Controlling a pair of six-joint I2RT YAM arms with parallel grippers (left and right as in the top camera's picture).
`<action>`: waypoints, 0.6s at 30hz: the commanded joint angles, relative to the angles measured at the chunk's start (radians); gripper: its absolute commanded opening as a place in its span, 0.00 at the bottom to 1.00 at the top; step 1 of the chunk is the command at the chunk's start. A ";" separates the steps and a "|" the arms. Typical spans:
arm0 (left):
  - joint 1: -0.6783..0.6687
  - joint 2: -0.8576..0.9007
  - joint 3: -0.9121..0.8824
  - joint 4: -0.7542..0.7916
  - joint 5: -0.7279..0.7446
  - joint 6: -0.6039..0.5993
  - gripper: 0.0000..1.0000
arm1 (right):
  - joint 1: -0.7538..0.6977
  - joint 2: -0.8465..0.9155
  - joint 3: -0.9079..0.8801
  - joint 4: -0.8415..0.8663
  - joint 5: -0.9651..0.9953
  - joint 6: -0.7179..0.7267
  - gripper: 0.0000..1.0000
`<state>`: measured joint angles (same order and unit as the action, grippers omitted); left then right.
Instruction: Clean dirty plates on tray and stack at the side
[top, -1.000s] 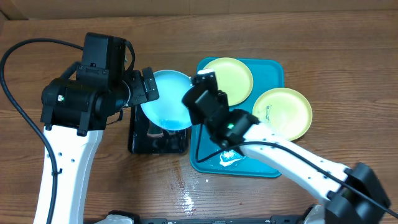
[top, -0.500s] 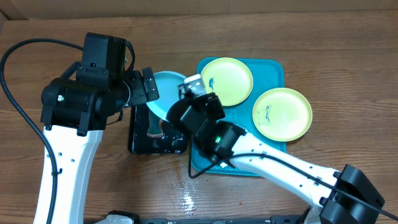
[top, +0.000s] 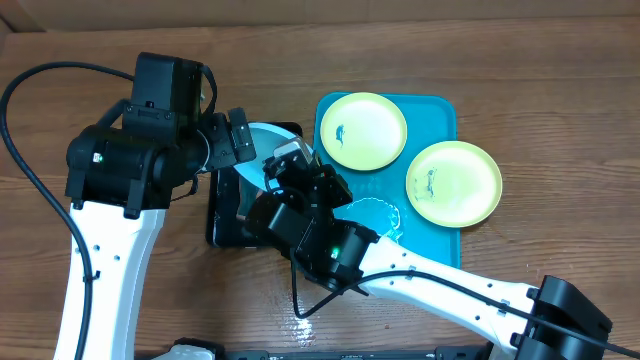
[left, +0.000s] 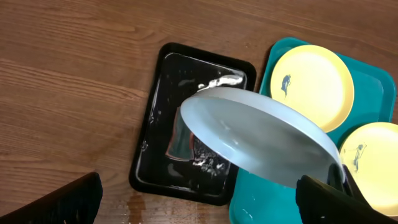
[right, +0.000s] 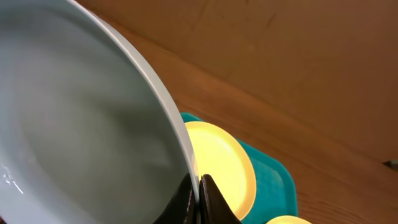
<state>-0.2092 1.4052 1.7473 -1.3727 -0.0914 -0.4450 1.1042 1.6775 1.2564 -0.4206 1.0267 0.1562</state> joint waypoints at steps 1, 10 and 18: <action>0.001 0.002 0.007 -0.001 -0.016 0.004 1.00 | 0.010 -0.017 0.021 0.008 0.054 -0.002 0.04; 0.001 0.002 0.007 -0.001 -0.016 0.004 1.00 | 0.012 -0.017 0.021 0.009 0.054 -0.005 0.04; 0.001 0.002 0.007 -0.001 -0.016 0.004 1.00 | 0.011 -0.017 0.021 0.035 0.055 -0.005 0.04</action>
<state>-0.2092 1.4052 1.7473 -1.3727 -0.0910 -0.4450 1.1088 1.6775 1.2564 -0.4030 1.0550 0.1516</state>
